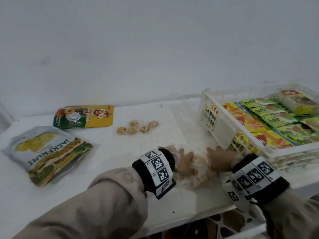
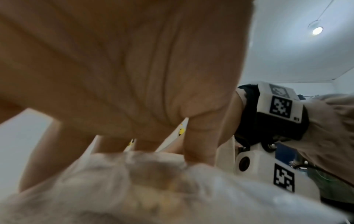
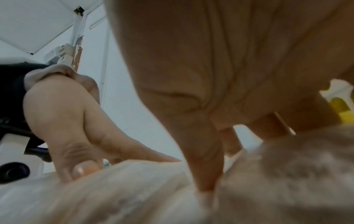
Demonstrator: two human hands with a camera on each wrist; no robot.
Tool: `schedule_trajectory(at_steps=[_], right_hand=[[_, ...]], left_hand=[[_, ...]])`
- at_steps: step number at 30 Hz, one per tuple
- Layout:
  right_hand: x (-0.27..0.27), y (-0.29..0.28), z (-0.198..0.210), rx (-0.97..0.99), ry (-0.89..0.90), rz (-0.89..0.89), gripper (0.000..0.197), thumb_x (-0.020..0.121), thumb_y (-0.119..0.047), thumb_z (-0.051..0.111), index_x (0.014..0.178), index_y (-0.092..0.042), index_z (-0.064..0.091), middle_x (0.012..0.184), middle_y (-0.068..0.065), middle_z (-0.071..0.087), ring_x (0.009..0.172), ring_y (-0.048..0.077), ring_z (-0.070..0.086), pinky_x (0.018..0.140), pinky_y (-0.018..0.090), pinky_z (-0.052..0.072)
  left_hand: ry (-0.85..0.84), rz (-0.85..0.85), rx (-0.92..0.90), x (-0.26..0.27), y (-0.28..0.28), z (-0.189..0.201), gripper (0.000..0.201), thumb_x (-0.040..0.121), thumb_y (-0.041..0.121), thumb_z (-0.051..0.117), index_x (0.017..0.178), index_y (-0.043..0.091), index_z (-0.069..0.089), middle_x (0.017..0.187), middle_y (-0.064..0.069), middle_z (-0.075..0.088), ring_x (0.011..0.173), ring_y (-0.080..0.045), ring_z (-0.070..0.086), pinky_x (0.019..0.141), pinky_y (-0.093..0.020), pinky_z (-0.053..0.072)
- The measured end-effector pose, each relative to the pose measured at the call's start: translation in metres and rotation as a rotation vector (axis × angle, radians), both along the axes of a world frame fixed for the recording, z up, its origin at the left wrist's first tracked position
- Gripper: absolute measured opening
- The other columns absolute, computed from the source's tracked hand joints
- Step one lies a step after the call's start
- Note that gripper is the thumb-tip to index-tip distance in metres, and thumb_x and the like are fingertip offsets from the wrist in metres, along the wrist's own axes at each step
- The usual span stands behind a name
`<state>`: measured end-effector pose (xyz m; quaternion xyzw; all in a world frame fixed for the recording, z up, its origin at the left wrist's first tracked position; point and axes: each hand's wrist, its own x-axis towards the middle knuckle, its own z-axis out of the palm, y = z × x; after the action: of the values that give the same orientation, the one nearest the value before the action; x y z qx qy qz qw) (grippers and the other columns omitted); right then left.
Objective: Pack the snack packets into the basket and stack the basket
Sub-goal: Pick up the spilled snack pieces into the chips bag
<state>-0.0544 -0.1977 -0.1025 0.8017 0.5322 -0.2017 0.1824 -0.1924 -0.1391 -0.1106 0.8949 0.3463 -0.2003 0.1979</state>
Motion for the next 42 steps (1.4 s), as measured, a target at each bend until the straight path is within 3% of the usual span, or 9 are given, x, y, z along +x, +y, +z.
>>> schedule_trajectory(at_steps=[4,10,15,19,28,32,35,39,42], right_hand=[[-0.017,0.005,0.032,0.124,0.009,0.077,0.055,0.099,-0.036,0.034,0.147,-0.018,0.015,0.151,0.012,0.023,0.137,0.026,0.030,0.110,0.032,0.027],[-0.076,0.023,0.074,0.374,0.249,0.318,0.050,0.095,-0.036,0.044,0.143,-0.025,0.031,0.146,-0.001,0.036,0.130,0.016,0.039,0.103,0.023,0.028],[-0.147,0.058,0.073,0.411,0.451,0.497,0.045,0.091,-0.031,0.055,0.135,-0.022,0.045,0.134,-0.001,0.049,0.112,0.015,0.054,0.090,0.019,0.037],[-0.210,0.094,0.051,0.325,0.437,0.714,0.045,0.091,-0.023,0.056,0.135,-0.018,0.045,0.135,0.001,0.049,0.113,0.016,0.054,0.084,0.018,0.036],[-0.304,0.136,0.017,0.079,0.051,1.042,0.050,0.089,-0.006,0.057,0.137,-0.015,0.045,0.133,0.007,0.052,0.120,0.025,0.048,0.090,0.027,0.038],[-0.314,0.144,0.016,0.124,-0.021,1.042,0.030,0.090,-0.014,0.056,0.119,-0.010,0.060,0.120,0.007,0.061,0.111,0.026,0.055,0.083,0.029,0.043],[-0.312,0.143,0.011,0.152,0.016,1.046,0.020,0.088,-0.012,0.056,0.104,-0.009,0.067,0.106,0.007,0.063,0.097,0.026,0.058,0.073,0.027,0.040],[-0.294,0.136,0.021,0.244,0.281,0.965,0.011,0.084,-0.010,0.061,0.091,-0.008,0.070,0.094,0.003,0.061,0.091,0.022,0.057,0.075,0.027,0.041],[-0.278,0.123,0.045,0.301,0.454,0.885,0.010,0.084,-0.011,0.064,0.089,-0.004,0.070,0.087,0.007,0.065,0.075,0.012,0.053,0.064,0.016,0.038]], left_hand=[[-0.047,0.010,-0.028,-0.032,0.018,0.027,0.071,0.092,0.057,0.032,0.148,0.026,0.000,0.156,-0.004,-0.008,0.144,-0.024,0.005,0.116,-0.045,0.009],[-0.245,0.240,0.109,-0.127,0.043,0.061,0.061,0.091,0.044,0.049,0.143,0.021,0.028,0.152,-0.004,0.018,0.140,-0.020,0.020,0.113,-0.034,0.019],[0.032,0.493,0.226,-0.224,0.069,0.063,0.052,0.088,0.036,0.056,0.133,0.013,0.042,0.134,-0.005,0.046,0.122,-0.021,0.045,0.101,-0.029,0.034],[0.196,0.533,0.244,-0.273,0.077,0.056,0.057,0.090,0.025,0.056,0.141,0.014,0.033,0.145,-0.005,0.037,0.131,-0.021,0.037,0.104,-0.027,0.030],[0.173,0.360,0.087,-0.309,0.082,0.027,0.069,0.085,0.016,0.063,0.144,0.023,0.028,0.144,-0.005,0.037,0.127,-0.022,0.040,0.099,-0.024,0.033],[0.245,0.298,0.113,-0.311,0.088,0.021,0.070,0.086,0.020,0.061,0.145,0.022,0.023,0.144,-0.008,0.036,0.129,-0.025,0.038,0.102,-0.029,0.033],[0.255,0.261,0.127,-0.312,0.092,0.017,0.069,0.085,0.020,0.061,0.144,0.023,0.026,0.144,-0.009,0.035,0.129,-0.027,0.037,0.105,-0.034,0.034],[0.217,0.205,0.097,-0.313,0.097,0.011,0.065,0.085,0.016,0.060,0.143,0.026,0.031,0.139,-0.008,0.041,0.124,-0.027,0.043,0.101,-0.032,0.038],[0.192,0.168,0.090,-0.313,0.101,0.006,0.065,0.087,0.018,0.060,0.143,0.028,0.029,0.140,-0.008,0.042,0.124,-0.027,0.044,0.102,-0.031,0.037]])
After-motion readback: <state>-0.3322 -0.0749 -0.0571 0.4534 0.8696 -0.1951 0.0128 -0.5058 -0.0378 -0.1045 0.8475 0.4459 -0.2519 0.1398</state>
